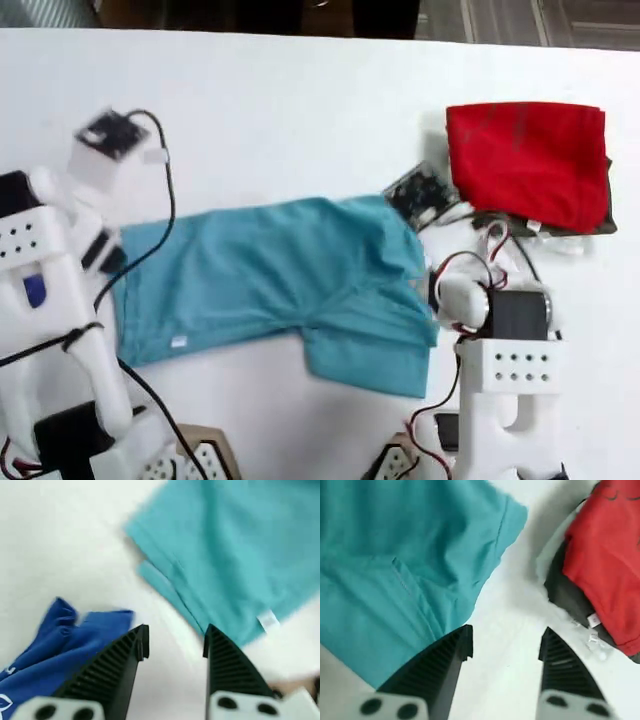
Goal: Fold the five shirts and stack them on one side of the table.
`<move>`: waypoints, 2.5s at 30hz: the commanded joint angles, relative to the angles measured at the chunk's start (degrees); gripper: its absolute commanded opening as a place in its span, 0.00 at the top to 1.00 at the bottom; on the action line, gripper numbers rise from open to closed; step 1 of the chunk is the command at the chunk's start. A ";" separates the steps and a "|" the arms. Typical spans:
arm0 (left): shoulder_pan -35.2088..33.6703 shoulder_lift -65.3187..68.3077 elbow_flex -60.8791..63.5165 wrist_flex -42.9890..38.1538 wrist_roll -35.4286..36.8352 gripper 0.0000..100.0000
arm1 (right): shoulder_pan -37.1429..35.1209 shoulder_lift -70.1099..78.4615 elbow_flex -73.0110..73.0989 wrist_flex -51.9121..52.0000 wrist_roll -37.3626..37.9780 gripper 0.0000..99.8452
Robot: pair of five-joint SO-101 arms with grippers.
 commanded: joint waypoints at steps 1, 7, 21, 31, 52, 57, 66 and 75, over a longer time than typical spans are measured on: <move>-0.26 4.66 1.19 -8.62 8.18 0.85 | -0.31 3.21 -3.16 -6.29 -4.92 0.95; -0.44 21.54 2.42 -12.57 9.85 0.92 | -2.42 18.77 -6.24 -10.86 -7.12 0.83; -2.55 30.24 1.80 -18.20 19.16 0.82 | -2.51 24.48 -11.34 -8.40 -7.21 0.76; 0.09 34.99 -8.57 -12.04 23.65 0.82 | -3.56 33.89 -11.43 -27.12 -11.08 0.78; 10.37 35.60 -2.95 -22.24 25.05 0.97 | -4.18 79.34 -43.78 -19.47 -12.13 0.98; 4.92 39.74 -2.77 -22.68 20.92 0.97 | -0.66 81.36 -45.98 -19.30 -12.13 0.98; 1.05 59.60 -33.01 -8.26 20.66 0.97 | -3.21 81.27 -48.00 -19.30 -11.69 0.98; 5.80 78.33 -78.55 11.34 20.84 0.97 | -5.49 81.10 -60.13 -12.79 -12.04 0.98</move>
